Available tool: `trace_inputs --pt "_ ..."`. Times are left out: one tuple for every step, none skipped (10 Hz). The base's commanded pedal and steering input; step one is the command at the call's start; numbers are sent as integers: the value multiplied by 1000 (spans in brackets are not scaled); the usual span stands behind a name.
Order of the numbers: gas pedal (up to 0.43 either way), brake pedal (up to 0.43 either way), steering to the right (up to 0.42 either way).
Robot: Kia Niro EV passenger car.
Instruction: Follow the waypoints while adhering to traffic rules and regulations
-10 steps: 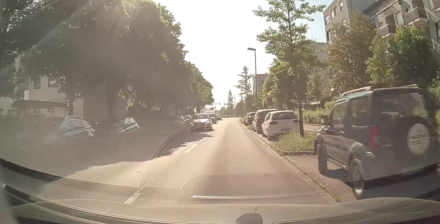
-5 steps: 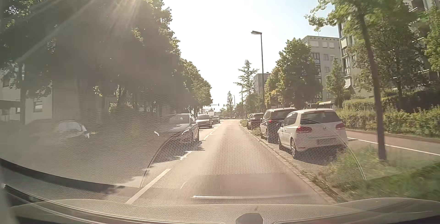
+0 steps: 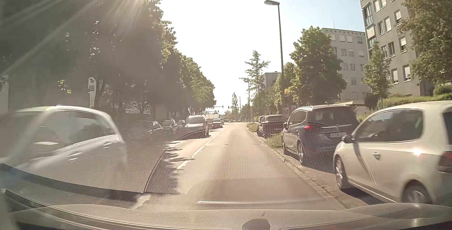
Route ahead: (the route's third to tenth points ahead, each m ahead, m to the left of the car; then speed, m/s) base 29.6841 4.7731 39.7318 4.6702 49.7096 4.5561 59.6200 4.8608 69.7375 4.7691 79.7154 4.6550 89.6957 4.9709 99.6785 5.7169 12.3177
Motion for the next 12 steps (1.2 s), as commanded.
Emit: trace_inputs --pt "79 0 -4" --pt "79 0 -7" --pt "79 0 -9" --pt "79 0 -9" --pt "67 0 -9" --pt "59 0 -9" --pt "59 0 -8" --pt "59 0 -8" --pt "59 0 -7" --pt "59 0 -6" --pt "59 0 -4" --pt "59 0 -3"
